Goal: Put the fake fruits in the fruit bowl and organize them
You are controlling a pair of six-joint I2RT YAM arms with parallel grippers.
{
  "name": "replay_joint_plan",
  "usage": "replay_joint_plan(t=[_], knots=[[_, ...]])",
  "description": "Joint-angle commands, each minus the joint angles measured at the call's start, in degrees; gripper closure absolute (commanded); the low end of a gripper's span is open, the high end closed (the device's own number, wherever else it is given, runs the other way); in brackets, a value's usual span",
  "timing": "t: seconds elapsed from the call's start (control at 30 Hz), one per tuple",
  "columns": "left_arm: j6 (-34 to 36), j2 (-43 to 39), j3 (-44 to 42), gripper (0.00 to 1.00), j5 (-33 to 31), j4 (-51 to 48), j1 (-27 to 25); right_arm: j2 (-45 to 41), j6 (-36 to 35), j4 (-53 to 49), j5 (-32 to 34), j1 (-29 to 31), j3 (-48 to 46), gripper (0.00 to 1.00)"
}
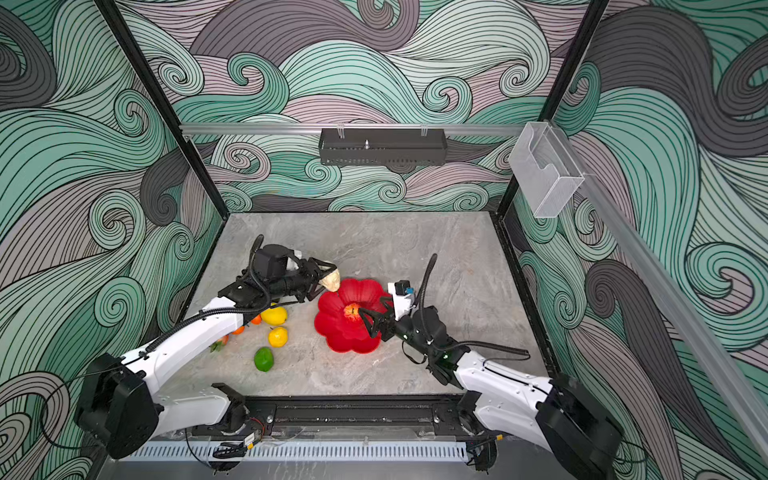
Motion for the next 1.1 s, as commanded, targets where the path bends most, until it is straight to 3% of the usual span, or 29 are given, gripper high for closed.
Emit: replay_joint_plan(t=[0.0, 0.1, 0.27, 0.37, 1.07], knots=[[-3.2, -1.2, 1.6, 0.53, 0.5, 5.3, -1.4, 2.8, -1.2, 3.8, -3.4, 0.6, 2.1, 0.19], [-4.0, -2.2, -0.2, 0.53, -0.4, 5.1, -2.5, 5.2, -2.2, 4.6, -4.0, 0.6, 2.9, 0.26], [-6.7, -3.4, -3.3, 0.53, -0.4, 7.1, -3.6, 9.6, -4.4, -0.1, -8.4, 0.7, 7.9, 0.45], [-6.7, -4.0, -3.8, 0.53, -0.8, 6.6, -4.3, 11.8, -4.4, 5.5, -8.3, 0.8, 6.6, 0.48], [-7.4, -2.6, -4.3, 0.52, -1.3, 5.7, -8.1, 15.8, -6.8, 4.0, -6.2, 1.7, 8.7, 0.76]])
